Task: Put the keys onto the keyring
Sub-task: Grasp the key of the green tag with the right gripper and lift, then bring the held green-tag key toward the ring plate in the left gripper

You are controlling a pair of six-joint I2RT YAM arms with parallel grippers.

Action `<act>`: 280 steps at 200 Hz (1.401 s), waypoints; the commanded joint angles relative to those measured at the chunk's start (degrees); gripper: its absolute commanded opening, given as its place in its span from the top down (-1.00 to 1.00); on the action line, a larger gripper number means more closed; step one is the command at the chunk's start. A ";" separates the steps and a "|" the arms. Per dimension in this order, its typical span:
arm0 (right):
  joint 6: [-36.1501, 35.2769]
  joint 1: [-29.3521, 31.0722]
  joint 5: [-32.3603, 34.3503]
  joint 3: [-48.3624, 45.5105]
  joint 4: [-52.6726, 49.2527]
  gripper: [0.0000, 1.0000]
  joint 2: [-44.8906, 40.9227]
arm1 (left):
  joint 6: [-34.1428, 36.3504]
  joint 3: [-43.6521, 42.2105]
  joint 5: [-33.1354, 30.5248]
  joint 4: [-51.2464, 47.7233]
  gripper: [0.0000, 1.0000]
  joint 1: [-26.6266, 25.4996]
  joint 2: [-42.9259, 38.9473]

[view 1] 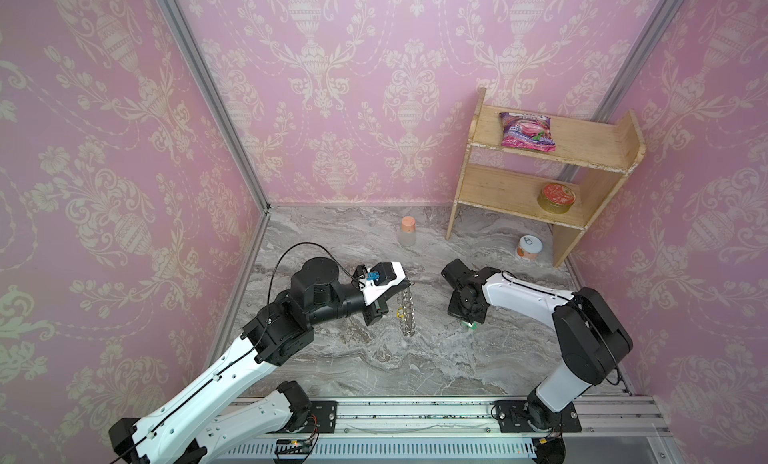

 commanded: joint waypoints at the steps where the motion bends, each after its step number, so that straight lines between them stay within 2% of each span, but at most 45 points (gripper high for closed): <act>1: -7.71 0.14 -0.29 -0.23 1.62 1.00 -7.23 | -0.95 0.34 -0.48 1.31 1.00 0.43 -0.98; 28: -18.12 0.11 -2.65 0.48 2.28 1.00 -15.13 | -0.87 1.52 -0.38 0.73 1.00 0.47 -0.62; 47: -26.44 -0.06 -7.68 -0.12 4.83 1.00 -20.49 | -1.13 2.36 0.25 0.65 1.00 0.46 -0.15; 88: -44.42 -0.85 -26.42 -1.36 11.33 1.00 -32.50 | -1.04 6.30 2.27 -1.90 1.00 0.47 1.70; 128: -56.24 -1.51 -39.19 0.39 12.78 1.00 -42.40 | -0.51 13.07 5.85 -6.89 1.00 0.41 4.84; 171: -63.56 -4.05 -52.16 7.91 9.53 1.00 -43.66 | 0.15 19.60 8.20 -9.97 1.00 0.23 7.92; 203: -67.35 -5.96 -58.42 14.80 5.77 1.00 -43.69 | 2.34 25.00 9.04 -13.98 1.00 -0.82 11.06; 231: -70.57 -7.08 -64.40 22.66 -2.14 1.00 -41.08 | 6.87 29.26 7.96 -17.97 1.00 -2.54 13.39; 254: -73.87 -7.12 -66.81 28.79 -8.86 1.00 -38.70 | 11.84 33.18 6.64 -21.91 1.00 -4.53 15.85; 280: -76.20 -7.07 -67.91 32.83 -11.61 1.00 -37.46 | 18.79 37.42 2.49 -25.98 1.00 -9.73 18.43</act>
